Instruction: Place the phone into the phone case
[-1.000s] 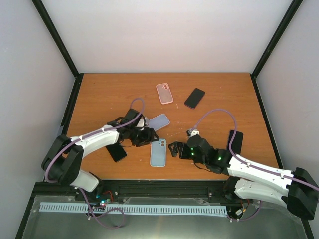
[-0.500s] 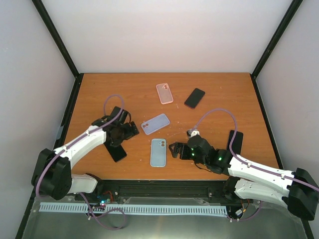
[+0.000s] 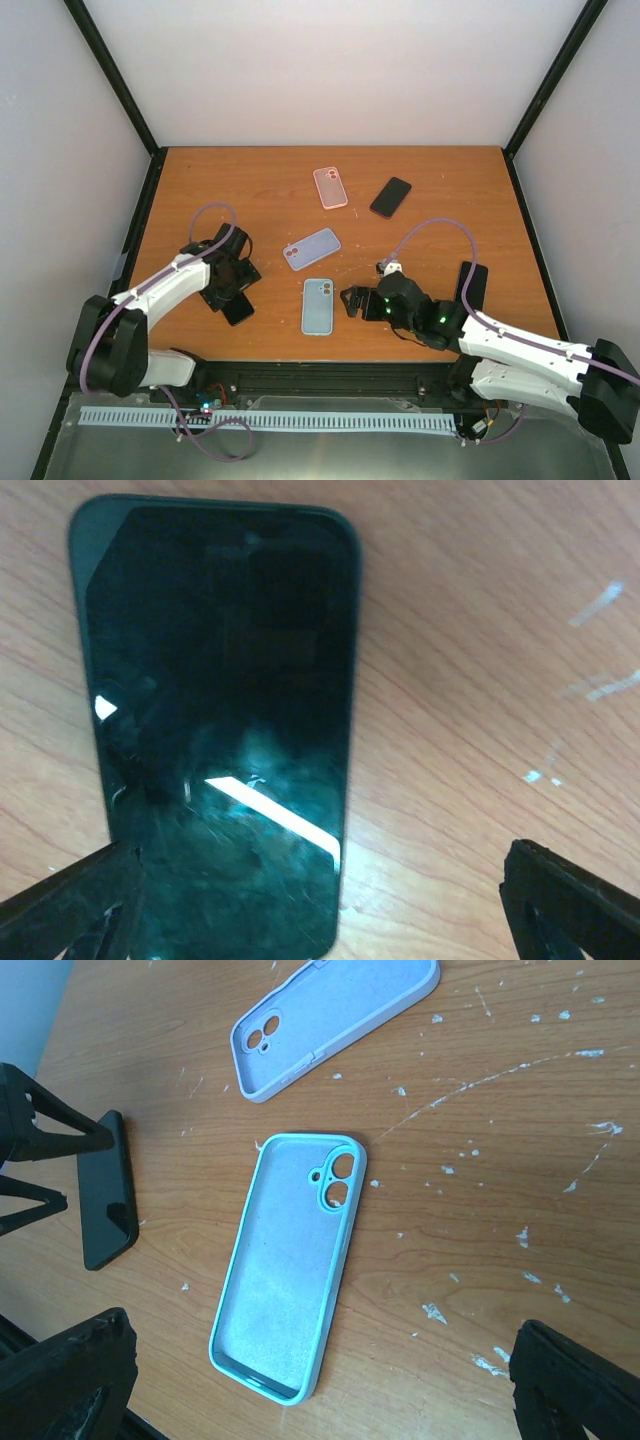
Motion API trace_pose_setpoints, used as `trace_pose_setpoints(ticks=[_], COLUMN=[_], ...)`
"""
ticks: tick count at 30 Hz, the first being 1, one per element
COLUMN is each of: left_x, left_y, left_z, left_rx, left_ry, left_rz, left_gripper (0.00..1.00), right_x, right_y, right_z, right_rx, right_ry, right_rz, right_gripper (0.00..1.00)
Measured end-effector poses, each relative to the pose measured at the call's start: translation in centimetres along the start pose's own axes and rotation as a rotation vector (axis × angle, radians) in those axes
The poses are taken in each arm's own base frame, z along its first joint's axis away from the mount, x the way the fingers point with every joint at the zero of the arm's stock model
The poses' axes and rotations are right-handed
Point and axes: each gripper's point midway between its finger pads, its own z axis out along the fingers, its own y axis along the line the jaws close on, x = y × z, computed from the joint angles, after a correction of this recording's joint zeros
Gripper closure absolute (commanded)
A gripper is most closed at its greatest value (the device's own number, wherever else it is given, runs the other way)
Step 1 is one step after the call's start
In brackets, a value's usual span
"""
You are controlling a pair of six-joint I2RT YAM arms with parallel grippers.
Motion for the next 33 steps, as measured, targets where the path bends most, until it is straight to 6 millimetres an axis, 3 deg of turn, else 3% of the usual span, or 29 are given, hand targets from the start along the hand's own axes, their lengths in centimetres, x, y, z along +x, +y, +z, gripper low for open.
trace_pose_setpoints(ticks=[6, 19, 33], left_x=[-0.4, -0.3, -0.7], left_y=[1.7, 2.0, 3.8], left_z=[1.3, 2.4, 3.0], left_rx=[-0.033, -0.045, -0.073], left_ry=[0.024, 0.045, 0.056], left_rz=[-0.043, -0.029, -0.04], left_gripper=[0.05, 0.02, 0.02], right_x=[-0.3, -0.4, -0.3], right_y=[-0.2, -0.3, -0.6], right_z=[-0.3, -0.3, -0.2], right_rx=[0.006, 0.017, 0.025], right_ry=[-0.015, -0.025, -0.023], right_rz=[-0.009, -0.014, -0.015], right_gripper=[0.0, 0.0, 0.0])
